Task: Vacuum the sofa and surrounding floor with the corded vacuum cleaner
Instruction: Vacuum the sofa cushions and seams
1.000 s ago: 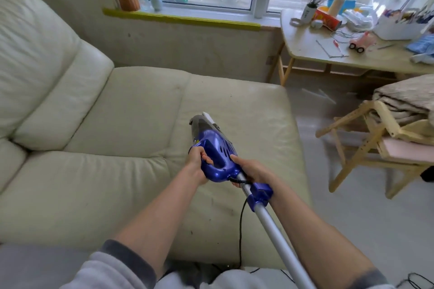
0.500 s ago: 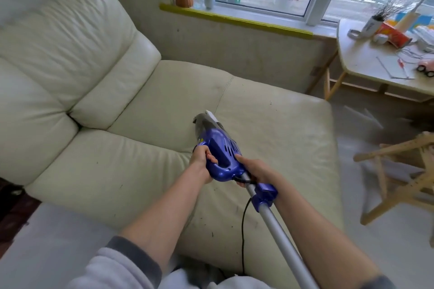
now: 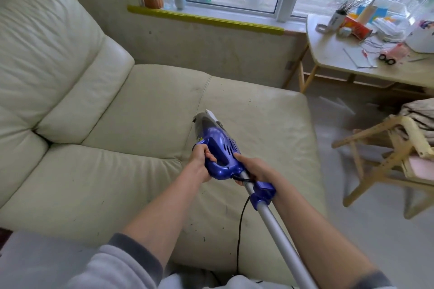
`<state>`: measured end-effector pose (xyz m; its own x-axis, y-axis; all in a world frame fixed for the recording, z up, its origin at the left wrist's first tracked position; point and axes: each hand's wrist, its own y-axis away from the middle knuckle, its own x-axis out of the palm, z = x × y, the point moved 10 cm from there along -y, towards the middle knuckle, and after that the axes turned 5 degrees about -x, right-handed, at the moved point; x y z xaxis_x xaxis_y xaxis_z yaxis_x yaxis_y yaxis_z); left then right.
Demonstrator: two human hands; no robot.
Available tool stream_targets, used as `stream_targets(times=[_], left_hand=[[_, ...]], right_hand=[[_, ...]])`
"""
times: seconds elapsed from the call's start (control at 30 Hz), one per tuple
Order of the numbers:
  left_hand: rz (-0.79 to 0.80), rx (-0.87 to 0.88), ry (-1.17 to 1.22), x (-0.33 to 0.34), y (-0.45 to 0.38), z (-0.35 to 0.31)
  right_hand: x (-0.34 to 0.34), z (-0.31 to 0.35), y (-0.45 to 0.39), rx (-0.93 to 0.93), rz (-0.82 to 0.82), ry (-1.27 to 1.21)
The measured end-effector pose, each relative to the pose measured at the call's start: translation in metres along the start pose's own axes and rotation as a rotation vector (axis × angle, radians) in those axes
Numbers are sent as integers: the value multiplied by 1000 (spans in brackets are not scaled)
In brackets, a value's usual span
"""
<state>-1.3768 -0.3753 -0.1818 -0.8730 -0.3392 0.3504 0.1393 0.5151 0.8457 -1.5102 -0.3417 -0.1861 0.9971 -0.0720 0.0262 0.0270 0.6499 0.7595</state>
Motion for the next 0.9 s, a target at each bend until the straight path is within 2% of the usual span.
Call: stream_targets(times=[0.6,0.9], left_hand=[[-1,-96,-65,-14,-26,-33],[67,-107,-71,35,-18,13]], right_hand=[[24,10,-29,-4,-44,-82],[-39,-2,-4,-4,-102,-72]])
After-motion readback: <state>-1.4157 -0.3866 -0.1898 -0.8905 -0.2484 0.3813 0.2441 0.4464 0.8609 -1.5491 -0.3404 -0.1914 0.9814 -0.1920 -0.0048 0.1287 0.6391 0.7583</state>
